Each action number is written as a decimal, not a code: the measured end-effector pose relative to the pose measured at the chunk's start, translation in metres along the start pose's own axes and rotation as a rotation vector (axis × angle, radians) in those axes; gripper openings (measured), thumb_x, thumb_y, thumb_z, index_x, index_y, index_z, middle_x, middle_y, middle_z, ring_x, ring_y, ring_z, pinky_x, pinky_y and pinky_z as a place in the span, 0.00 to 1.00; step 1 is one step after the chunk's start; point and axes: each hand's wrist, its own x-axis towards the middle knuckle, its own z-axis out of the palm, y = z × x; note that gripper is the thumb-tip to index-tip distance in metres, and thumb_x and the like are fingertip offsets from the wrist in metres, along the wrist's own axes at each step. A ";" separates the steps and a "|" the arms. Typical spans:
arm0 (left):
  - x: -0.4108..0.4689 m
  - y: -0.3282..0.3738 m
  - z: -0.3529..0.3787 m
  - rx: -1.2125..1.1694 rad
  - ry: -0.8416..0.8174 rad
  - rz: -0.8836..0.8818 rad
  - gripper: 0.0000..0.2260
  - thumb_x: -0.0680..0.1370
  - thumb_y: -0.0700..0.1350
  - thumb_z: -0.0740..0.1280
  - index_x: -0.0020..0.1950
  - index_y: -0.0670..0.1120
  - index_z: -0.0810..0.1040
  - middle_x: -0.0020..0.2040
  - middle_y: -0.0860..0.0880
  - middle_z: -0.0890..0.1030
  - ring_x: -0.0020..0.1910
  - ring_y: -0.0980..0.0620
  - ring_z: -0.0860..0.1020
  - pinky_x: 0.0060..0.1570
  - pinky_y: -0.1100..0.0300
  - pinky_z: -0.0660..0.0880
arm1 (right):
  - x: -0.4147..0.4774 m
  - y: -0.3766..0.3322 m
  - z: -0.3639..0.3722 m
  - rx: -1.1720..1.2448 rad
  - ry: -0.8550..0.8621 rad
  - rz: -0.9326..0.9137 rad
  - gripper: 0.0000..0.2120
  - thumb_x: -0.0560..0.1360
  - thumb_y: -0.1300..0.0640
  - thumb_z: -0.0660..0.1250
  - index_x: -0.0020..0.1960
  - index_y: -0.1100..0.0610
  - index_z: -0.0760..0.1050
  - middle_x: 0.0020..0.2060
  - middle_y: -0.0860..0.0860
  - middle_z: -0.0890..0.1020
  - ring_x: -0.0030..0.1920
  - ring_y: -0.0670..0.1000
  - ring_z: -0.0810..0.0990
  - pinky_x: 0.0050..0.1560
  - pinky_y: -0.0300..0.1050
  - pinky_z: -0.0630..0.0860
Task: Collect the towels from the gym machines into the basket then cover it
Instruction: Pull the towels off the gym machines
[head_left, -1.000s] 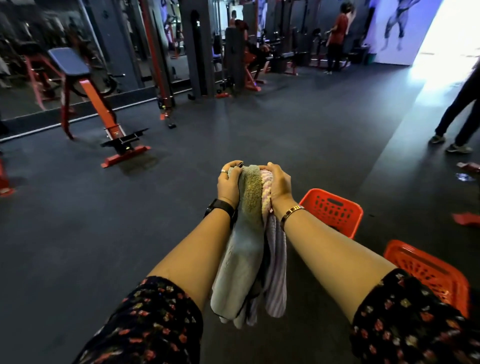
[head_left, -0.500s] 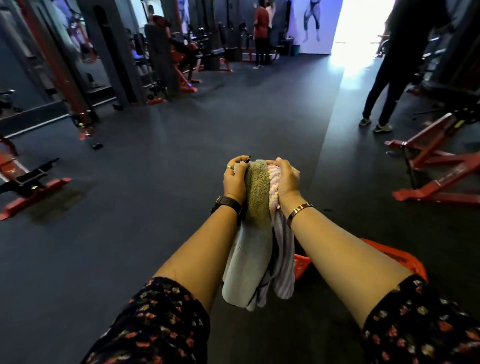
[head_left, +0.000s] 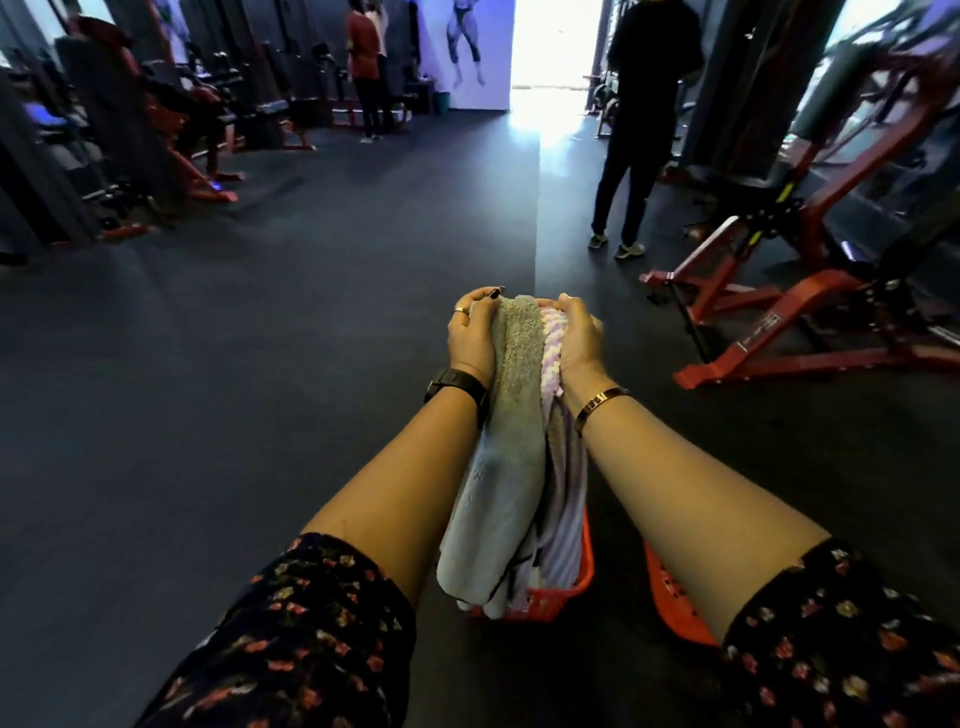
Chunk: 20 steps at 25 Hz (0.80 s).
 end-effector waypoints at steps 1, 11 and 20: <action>0.017 -0.002 0.008 -0.016 -0.017 0.004 0.07 0.78 0.38 0.60 0.52 0.42 0.77 0.44 0.54 0.77 0.45 0.58 0.75 0.44 0.69 0.74 | 0.018 -0.001 0.004 -0.006 0.029 -0.014 0.10 0.71 0.54 0.66 0.33 0.57 0.78 0.32 0.51 0.81 0.37 0.52 0.79 0.41 0.44 0.74; 0.151 -0.065 0.072 -0.024 -0.068 -0.075 0.06 0.78 0.39 0.61 0.51 0.43 0.77 0.45 0.52 0.78 0.47 0.53 0.76 0.47 0.62 0.74 | 0.176 0.018 0.013 -0.002 0.125 0.023 0.12 0.73 0.56 0.66 0.32 0.56 0.78 0.31 0.52 0.80 0.38 0.53 0.78 0.44 0.47 0.74; 0.221 -0.159 0.112 0.067 0.061 -0.235 0.05 0.78 0.41 0.62 0.50 0.46 0.77 0.44 0.55 0.78 0.46 0.56 0.75 0.46 0.62 0.72 | 0.288 0.075 0.001 -0.062 0.175 0.232 0.10 0.69 0.54 0.67 0.33 0.59 0.78 0.34 0.55 0.81 0.40 0.56 0.80 0.46 0.52 0.76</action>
